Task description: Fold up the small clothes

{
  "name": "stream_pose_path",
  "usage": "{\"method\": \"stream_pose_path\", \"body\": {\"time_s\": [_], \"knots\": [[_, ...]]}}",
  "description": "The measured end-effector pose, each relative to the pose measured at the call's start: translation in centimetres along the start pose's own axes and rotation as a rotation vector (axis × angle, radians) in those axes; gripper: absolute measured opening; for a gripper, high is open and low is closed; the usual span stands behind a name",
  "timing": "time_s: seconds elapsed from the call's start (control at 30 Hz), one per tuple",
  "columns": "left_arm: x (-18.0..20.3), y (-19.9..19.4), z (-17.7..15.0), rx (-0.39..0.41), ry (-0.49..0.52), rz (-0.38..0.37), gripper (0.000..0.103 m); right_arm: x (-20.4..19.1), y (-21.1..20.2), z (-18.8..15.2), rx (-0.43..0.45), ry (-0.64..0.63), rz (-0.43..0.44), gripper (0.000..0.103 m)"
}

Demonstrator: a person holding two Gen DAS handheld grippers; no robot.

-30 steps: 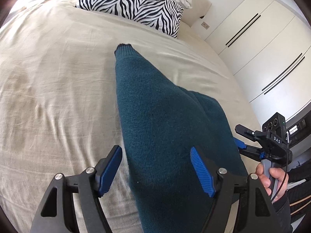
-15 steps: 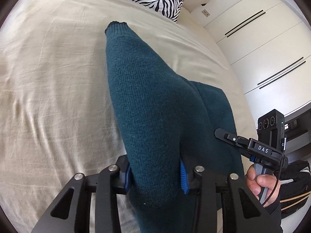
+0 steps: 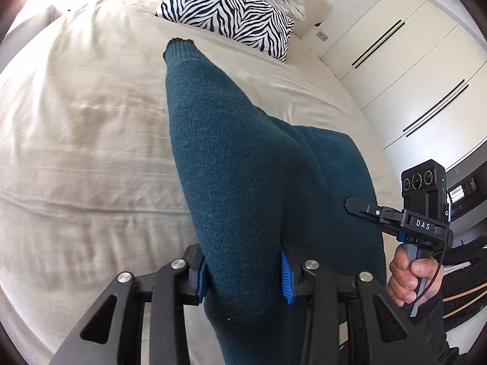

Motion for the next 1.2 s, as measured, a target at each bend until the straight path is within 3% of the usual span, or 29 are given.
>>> {"method": "stream_pose_path", "body": {"time_s": [0.13, 0.17, 0.2, 0.27, 0.33, 0.4, 0.53, 0.7, 0.77, 0.83, 0.87, 0.97, 1.2], "knots": [[-4.0, 2.3, -2.0, -0.045, -0.058, 0.027, 0.042, 1.0, 4.7, -1.9, -0.052, 0.059, 0.014, 0.021], [-5.3, 3.5, -2.6, -0.073, -0.088, 0.038, 0.045, 2.0, 6.0, -2.2, -0.066, 0.097, 0.024, 0.022], [-6.4, 4.6, -3.1, -0.087, -0.117, 0.037, 0.054, 3.4, 7.1, -2.6, -0.084, 0.143, 0.026, 0.024], [-7.3, 5.2, -3.3, -0.056, -0.145, -0.026, 0.06, 6.2, 8.3, -3.4, -0.075, 0.261, 0.053, 0.028], [-7.4, 4.8, -3.6, -0.041, -0.158, -0.038, 0.06, 6.4, 7.7, -4.0, -0.032, 0.296, 0.11, 0.031], [-7.4, 4.5, -3.7, -0.034, -0.142, -0.015, 0.061, 6.1, 6.6, -4.6, -0.011, 0.29, 0.073, 0.042], [-7.1, 4.5, -3.4, -0.025, -0.162, -0.002, 0.061, 5.2, 4.3, -7.2, 0.013, 0.319, 0.077, 0.044], [-5.9, 5.0, -3.6, -0.012, -0.132, 0.055, 0.067, 2.8, 2.0, -10.3, 0.021, 0.21, 0.089, 0.047], [-6.2, 5.1, -3.6, -0.011, -0.14, 0.047, 0.068, 2.8, 2.7, -11.3, -0.01, 0.158, 0.009, 0.047], [-6.4, 5.2, -3.8, -0.008, -0.139, 0.039, 0.069, 4.4, 3.5, -12.4, -0.053, 0.176, -0.033, 0.04], [-6.5, 5.2, -3.8, -0.006, -0.137, 0.037, 0.069, 5.1, 3.7, -12.8, -0.051, 0.196, -0.007, 0.033], [-6.7, 5.2, -4.1, 0.005, -0.132, 0.038, 0.07, 6.3, 3.3, -13.2, -0.022, 0.197, 0.059, 0.029], [-6.8, 5.1, -4.8, 0.026, -0.133, 0.025, 0.071, 5.7, 4.1, -12.8, 0.007, 0.015, -0.123, 0.028]]}}
Point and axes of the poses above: each gripper's, at about its wrist camera, not at the fingertips, and y roughly the way its jaws point, x to its right, z to its top, the point moved 9 cm from there along y, roughly the way its jaws point, and after that the axes turned 14 degrees about -x, right-handed, at the moved point
